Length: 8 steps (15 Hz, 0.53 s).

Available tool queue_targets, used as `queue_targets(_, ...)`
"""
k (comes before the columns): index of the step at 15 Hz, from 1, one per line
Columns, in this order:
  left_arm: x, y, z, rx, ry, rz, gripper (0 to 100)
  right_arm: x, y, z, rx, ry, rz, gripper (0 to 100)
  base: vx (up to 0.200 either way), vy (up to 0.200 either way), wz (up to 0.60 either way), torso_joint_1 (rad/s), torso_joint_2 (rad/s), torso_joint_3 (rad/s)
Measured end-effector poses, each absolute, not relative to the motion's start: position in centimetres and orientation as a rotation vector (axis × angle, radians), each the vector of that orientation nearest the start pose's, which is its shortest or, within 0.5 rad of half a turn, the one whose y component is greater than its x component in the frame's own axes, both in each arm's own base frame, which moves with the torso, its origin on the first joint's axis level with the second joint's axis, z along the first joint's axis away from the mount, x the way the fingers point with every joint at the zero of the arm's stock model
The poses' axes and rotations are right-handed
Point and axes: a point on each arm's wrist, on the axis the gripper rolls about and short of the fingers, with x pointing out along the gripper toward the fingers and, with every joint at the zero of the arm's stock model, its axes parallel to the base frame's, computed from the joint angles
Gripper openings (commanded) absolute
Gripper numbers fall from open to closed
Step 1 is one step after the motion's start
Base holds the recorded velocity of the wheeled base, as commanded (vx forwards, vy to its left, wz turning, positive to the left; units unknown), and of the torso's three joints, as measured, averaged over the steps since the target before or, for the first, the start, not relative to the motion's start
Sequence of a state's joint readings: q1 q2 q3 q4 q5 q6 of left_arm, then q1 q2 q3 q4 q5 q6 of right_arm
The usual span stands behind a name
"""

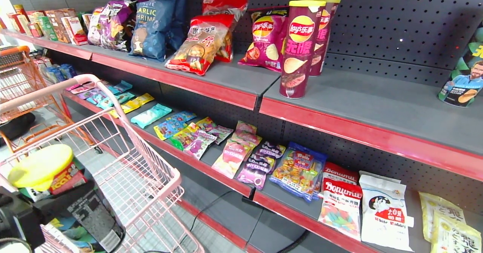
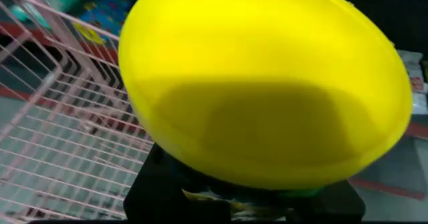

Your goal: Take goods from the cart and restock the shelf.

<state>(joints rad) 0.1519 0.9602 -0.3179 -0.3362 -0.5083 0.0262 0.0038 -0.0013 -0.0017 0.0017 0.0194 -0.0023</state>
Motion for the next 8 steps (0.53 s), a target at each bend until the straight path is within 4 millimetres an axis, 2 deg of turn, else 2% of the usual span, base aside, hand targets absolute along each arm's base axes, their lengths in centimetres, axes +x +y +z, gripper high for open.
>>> queue_targets(3,8.6,0.1,18.9,-0.022,0.155,-0.345,0,-2.3,0.0,7.6,-0.001,-0.001,0.023,100,0.000,0.000,0.00,0.113,-0.33,-0.214)
queue_targets(8,4.8,-0.5,18.3,-0.007,0.121,-0.372,0,-2.3,0.0,7.6,-0.001,-0.001,0.023,100,0.000,0.000,0.00,0.206,-0.54,-0.335)
